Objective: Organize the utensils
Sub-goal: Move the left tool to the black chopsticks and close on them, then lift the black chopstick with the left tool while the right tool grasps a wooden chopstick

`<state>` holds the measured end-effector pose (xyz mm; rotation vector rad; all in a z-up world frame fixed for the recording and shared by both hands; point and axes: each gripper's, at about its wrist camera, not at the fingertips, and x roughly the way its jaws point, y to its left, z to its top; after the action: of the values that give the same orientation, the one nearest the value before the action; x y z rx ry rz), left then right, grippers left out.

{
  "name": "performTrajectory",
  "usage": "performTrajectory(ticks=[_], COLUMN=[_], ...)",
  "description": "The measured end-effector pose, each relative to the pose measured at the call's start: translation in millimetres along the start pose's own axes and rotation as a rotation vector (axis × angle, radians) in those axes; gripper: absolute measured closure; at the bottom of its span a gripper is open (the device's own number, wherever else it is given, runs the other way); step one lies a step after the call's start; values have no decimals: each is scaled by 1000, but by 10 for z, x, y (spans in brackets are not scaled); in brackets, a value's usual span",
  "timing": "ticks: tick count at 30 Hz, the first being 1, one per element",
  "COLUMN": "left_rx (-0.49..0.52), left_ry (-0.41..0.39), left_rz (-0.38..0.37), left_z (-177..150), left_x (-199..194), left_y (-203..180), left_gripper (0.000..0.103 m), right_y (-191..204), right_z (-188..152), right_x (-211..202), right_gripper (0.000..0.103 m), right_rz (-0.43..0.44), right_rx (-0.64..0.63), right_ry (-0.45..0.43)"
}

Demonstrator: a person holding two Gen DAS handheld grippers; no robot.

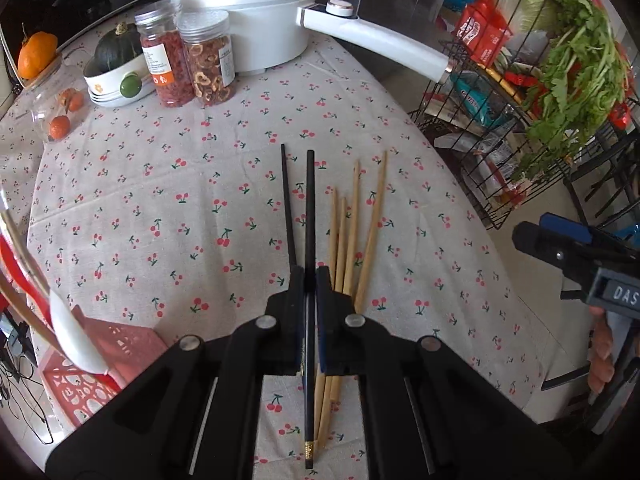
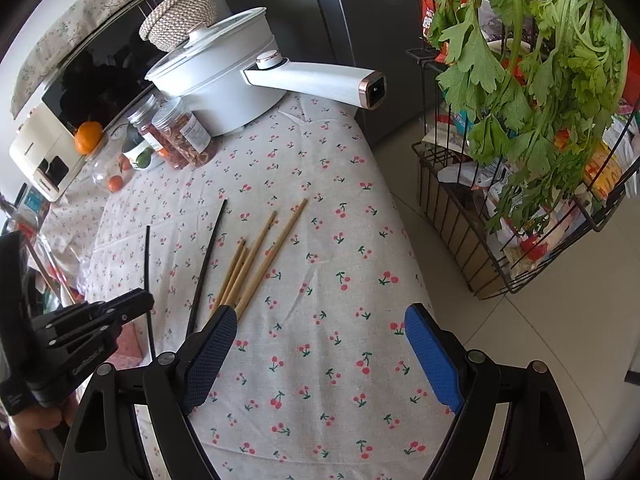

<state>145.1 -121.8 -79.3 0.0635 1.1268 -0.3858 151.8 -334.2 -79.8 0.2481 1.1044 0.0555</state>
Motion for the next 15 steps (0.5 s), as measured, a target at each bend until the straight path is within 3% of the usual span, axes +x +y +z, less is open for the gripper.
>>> performTrajectory(ticks=[6, 15], left_rx=[35, -28], left_ry=[-118, -249], left_rz=[-29, -94], left_z=[-330, -686], left_x=[-467, -855], left_y=[247, 570], left_gripper=[97, 97], right_y=[124, 253], right_z=[-30, -66], right_x=[-12, 149], right_gripper=[16, 16], right_rz=[-6, -33], right_rx=[-18, -29], right_ry=[-6, 19])
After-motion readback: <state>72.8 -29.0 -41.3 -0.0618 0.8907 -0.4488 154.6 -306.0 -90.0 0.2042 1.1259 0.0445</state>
